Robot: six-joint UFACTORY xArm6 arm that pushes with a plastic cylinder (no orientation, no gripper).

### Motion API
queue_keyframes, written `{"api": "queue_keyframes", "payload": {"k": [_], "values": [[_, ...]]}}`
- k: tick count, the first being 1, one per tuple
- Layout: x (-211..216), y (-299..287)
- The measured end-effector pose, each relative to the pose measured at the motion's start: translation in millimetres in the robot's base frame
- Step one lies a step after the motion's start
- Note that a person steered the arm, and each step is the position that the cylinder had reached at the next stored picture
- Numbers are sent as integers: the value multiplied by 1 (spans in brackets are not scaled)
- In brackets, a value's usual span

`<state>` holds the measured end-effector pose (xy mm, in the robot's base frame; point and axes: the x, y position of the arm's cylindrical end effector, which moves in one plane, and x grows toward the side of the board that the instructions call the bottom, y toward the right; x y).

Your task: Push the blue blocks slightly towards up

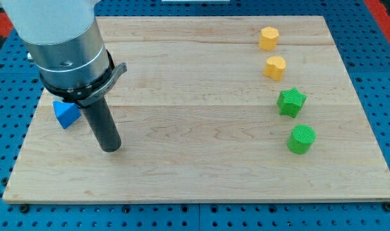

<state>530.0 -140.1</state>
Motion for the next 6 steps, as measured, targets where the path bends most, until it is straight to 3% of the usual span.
{"api": "queue_keyframes", "payload": {"k": [3, 5, 6], "values": [[9, 2], [60, -9], [14, -93]]}}
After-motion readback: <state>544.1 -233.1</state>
